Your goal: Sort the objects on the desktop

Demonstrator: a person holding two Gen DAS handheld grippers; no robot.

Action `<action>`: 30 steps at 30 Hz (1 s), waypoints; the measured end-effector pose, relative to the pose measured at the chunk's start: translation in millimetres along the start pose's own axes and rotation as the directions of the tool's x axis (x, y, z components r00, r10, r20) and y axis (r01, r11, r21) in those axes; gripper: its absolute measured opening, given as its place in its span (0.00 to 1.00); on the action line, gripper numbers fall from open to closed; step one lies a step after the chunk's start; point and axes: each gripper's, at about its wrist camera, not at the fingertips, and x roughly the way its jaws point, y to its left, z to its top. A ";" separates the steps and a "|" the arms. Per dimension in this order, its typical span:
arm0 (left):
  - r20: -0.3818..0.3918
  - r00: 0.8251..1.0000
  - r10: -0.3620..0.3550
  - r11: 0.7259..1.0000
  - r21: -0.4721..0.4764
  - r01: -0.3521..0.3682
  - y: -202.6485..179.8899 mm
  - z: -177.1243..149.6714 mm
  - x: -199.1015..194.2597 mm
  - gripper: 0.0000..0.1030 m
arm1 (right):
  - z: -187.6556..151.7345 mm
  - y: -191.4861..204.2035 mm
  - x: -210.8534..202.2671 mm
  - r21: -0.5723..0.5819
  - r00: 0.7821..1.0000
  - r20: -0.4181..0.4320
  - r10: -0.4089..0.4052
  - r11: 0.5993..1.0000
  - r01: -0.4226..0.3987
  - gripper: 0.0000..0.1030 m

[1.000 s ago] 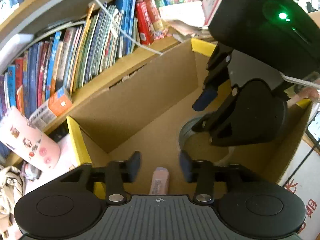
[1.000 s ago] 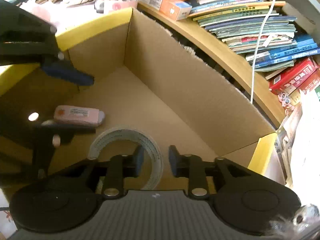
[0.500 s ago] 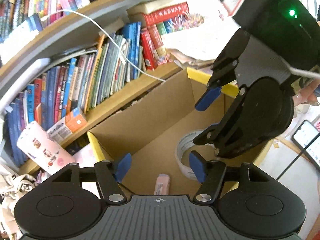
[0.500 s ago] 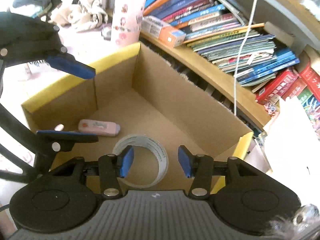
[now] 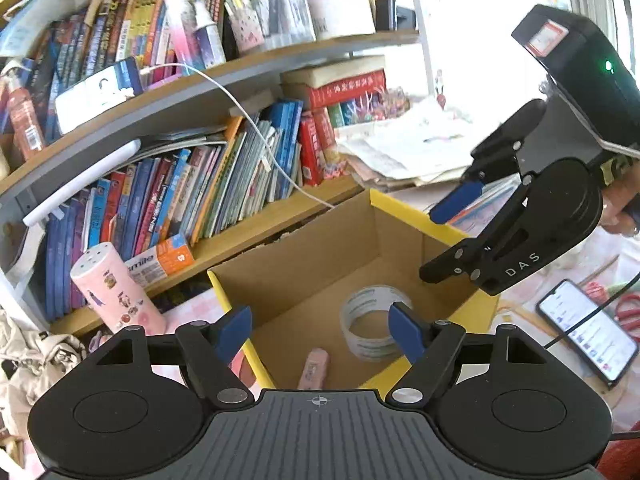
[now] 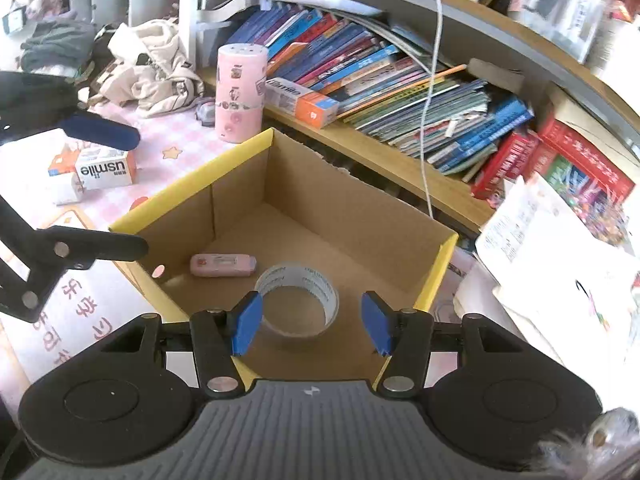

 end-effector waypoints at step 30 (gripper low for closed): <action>-0.053 0.995 -0.090 0.994 -0.058 0.087 44.8 -105.2 -76.3 0.81 | -66.8 119.2 -30.0 0.349 0.991 -0.114 -0.070 0.931 0.106 0.59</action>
